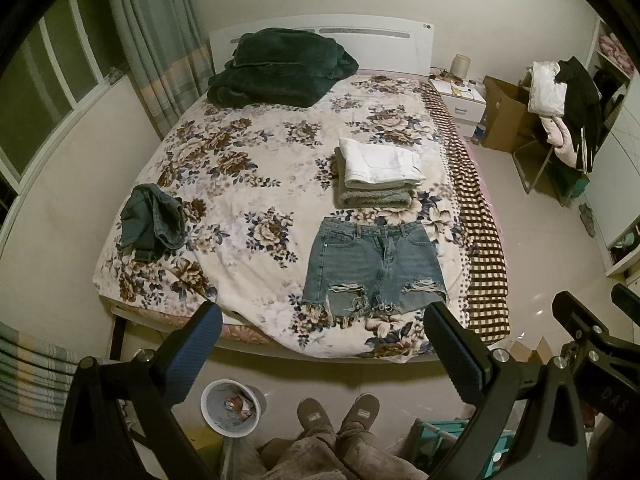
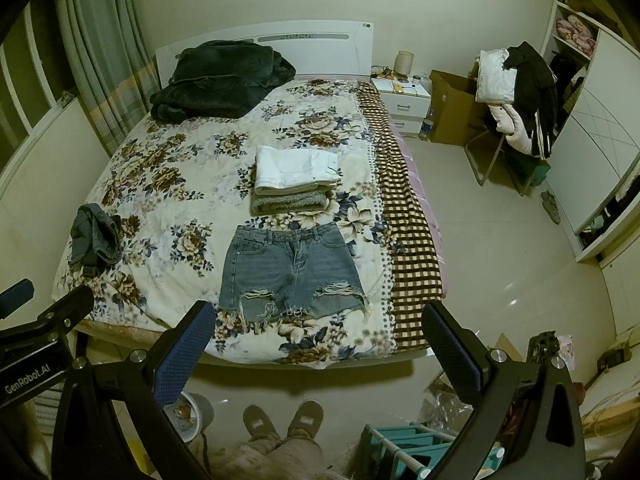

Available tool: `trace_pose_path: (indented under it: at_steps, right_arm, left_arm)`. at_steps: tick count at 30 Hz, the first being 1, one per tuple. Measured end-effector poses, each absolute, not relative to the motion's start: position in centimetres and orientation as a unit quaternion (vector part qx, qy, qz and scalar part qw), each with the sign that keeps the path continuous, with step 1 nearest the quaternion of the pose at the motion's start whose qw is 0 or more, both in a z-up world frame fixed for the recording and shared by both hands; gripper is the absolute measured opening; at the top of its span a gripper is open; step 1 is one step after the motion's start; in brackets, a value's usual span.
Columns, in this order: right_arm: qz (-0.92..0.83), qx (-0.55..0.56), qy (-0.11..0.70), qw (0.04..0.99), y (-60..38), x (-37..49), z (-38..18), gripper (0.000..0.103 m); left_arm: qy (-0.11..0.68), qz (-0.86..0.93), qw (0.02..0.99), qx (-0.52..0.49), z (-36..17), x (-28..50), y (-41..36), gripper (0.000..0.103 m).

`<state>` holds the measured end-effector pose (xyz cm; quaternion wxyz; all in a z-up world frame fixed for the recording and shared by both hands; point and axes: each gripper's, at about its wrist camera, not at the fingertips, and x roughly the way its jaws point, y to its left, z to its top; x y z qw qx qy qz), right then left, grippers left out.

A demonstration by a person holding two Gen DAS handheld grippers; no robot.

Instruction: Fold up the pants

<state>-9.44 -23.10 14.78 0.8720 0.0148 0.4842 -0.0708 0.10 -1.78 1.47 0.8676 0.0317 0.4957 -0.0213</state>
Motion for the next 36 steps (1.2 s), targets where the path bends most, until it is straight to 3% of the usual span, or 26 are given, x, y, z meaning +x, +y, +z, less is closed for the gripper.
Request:
trace_pose_path:
  at_steps: [27, 36]
  right_arm:
    - [-0.101, 0.027, 0.493, 0.863, -23.4, -8.2, 14.1, 0.103]
    - [-0.108, 0.053, 0.509, 0.852, -26.0, -2.7, 8.1, 0.103]
  left_arm:
    - [0.490, -0.030, 0.871, 0.027, 3.0, 3.9, -5.8, 0.103]
    - [0.507, -0.003, 0.861, 0.040, -4.7, 10.2, -6.1, 0.103]
